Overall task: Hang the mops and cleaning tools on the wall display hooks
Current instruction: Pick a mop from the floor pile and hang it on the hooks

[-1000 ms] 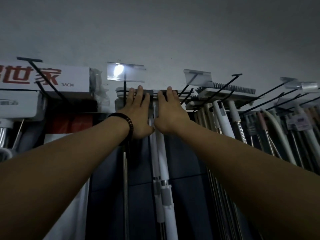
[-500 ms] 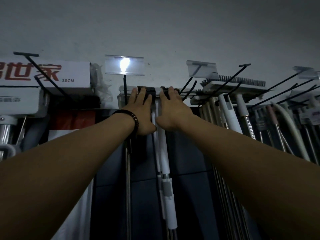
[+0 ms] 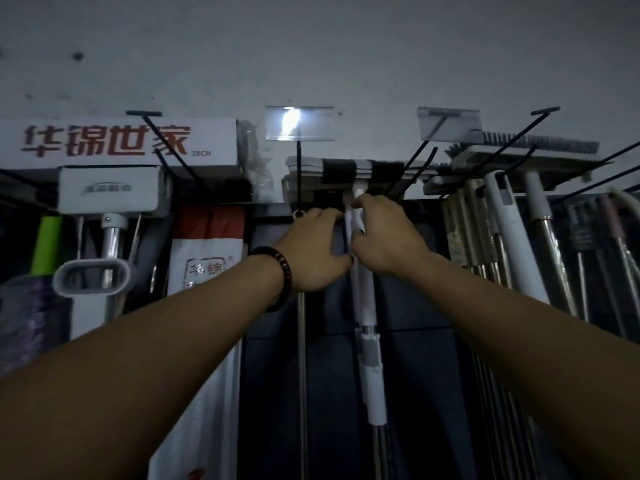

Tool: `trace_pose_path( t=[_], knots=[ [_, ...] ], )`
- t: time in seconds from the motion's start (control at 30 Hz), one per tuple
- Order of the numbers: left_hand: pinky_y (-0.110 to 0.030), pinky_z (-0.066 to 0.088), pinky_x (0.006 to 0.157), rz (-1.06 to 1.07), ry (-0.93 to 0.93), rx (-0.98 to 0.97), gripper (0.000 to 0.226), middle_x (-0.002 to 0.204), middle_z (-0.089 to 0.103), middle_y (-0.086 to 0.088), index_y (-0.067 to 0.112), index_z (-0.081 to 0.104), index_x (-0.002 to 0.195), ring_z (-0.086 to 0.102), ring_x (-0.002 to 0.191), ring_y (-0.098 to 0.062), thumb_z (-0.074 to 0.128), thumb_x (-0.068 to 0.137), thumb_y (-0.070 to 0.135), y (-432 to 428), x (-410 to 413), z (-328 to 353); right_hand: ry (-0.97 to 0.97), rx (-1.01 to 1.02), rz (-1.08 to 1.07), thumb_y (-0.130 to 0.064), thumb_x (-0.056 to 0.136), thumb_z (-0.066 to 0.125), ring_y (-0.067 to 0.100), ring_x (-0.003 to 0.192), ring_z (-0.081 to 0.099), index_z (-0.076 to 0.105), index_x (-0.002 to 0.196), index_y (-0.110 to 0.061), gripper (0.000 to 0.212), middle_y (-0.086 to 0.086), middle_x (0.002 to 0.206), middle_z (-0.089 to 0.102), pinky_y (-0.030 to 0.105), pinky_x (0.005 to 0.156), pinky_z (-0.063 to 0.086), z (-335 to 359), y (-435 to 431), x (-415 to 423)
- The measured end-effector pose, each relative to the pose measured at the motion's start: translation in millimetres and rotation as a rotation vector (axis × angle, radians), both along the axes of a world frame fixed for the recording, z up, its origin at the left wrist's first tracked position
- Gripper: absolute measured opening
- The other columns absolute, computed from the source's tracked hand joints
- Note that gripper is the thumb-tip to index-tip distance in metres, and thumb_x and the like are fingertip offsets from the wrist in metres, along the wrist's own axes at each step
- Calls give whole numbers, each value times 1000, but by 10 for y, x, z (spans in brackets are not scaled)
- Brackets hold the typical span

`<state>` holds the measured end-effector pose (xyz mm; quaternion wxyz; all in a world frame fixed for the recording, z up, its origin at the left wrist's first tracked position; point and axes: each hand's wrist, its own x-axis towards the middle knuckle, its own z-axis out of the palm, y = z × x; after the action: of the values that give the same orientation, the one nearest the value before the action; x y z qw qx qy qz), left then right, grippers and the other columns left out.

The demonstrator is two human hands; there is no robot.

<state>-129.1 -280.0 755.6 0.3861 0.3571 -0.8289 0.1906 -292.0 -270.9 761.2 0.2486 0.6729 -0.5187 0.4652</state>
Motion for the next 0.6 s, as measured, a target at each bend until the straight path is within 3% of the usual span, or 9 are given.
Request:
trace_pose_path(
  t=[0.13,0.2,0.27,0.33,0.4,0.47,0.5,0.6],
  knots=[
    [-27,45,100,25,21,84,64,139,55,-4,15,47,146,56,127,-21,70,90,37,217,340,-297,-18,29,80,-17,92,61,34,120,60,52,146,-11,56,20,141,56,43,95,57,-252,161,306],
    [-25,49,90,-16,114,138,52,123,60,4,18,51,139,61,111,-16,70,92,29,353,551,-418,-52,49,122,-20,92,61,30,111,65,56,140,-13,49,17,130,63,40,90,59,-367,266,513],
    [-23,53,78,-41,255,182,45,111,64,8,22,54,136,65,97,-12,68,94,24,480,797,-510,-111,60,163,-22,91,62,20,94,67,62,132,-16,41,5,109,70,27,76,58,-452,386,750],
    [-20,52,65,-83,361,245,42,105,68,3,20,52,137,69,91,-13,63,97,19,621,1083,-606,-173,72,197,-27,93,63,9,81,64,67,124,-18,32,-1,102,70,6,57,44,-533,522,1015],
    [-19,50,57,-85,378,276,39,104,70,-2,18,49,138,71,90,-18,57,99,15,783,1395,-726,-251,113,260,-28,97,62,2,73,61,70,119,-18,26,2,101,72,2,46,38,-642,670,1313],
    [-13,46,52,-54,359,286,37,98,71,4,20,49,135,71,86,-14,57,99,16,970,1717,-876,-305,151,298,-29,98,62,6,75,66,72,113,-17,22,2,96,73,3,49,41,-791,840,1625],
    [-13,46,52,-44,359,296,35,95,71,6,22,50,132,70,84,-12,58,99,19,1065,1883,-954,-323,166,321,-30,97,62,11,76,70,73,111,-18,21,1,91,75,10,57,50,-876,926,1790],
    [-17,52,57,-22,383,347,31,89,74,5,25,52,125,72,80,-11,60,96,22,1327,2381,-1166,-386,238,412,-31,96,63,18,81,75,73,101,-23,14,1,86,77,40,80,64,-1105,1141,2294]
  ],
)
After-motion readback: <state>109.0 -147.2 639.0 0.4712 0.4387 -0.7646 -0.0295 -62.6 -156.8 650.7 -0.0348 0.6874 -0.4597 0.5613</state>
